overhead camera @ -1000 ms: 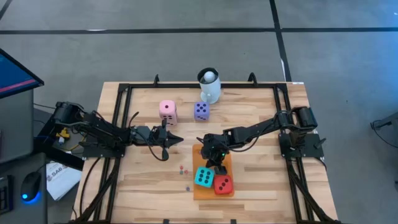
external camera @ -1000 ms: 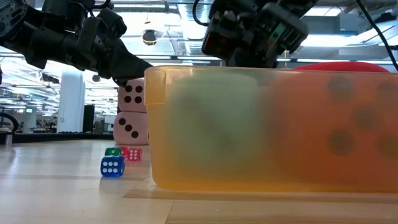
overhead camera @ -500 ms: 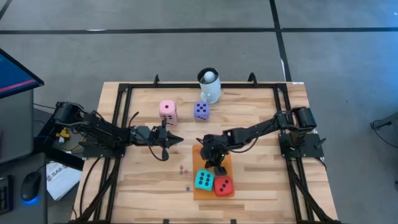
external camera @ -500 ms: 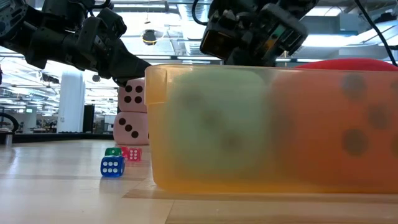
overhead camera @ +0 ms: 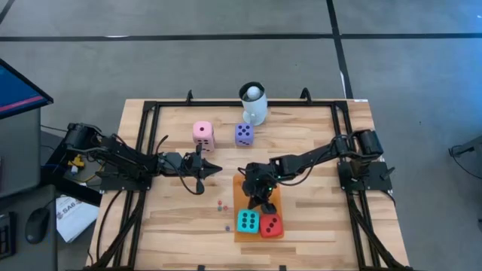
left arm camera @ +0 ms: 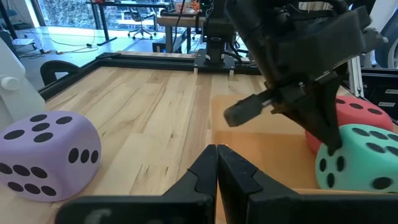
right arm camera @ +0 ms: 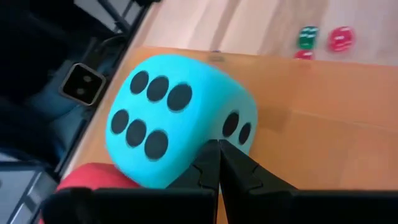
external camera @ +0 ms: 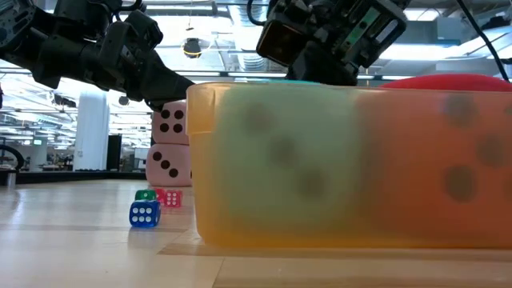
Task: Pick & Place Dice
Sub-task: Adjust the dice in the orange bin
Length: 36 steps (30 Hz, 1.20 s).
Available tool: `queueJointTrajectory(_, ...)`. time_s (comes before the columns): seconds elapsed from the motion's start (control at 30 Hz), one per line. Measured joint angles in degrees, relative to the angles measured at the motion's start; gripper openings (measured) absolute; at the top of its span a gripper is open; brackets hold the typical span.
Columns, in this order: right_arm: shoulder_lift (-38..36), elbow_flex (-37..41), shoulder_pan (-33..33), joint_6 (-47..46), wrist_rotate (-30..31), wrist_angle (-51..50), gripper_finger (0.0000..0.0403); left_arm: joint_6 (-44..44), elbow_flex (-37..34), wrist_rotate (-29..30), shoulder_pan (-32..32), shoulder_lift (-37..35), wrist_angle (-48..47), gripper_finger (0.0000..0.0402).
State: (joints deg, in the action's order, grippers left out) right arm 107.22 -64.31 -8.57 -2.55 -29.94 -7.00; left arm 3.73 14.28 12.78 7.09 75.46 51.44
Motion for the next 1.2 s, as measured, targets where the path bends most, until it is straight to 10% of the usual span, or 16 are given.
queueJointTrajectory(1.2, 4.86, 0.07, -0.80, -7.38, 3.02, 2.89, 0.0000, 0.02, 0.00, 0.02, 0.01, 0.00, -0.15, 0.0000)
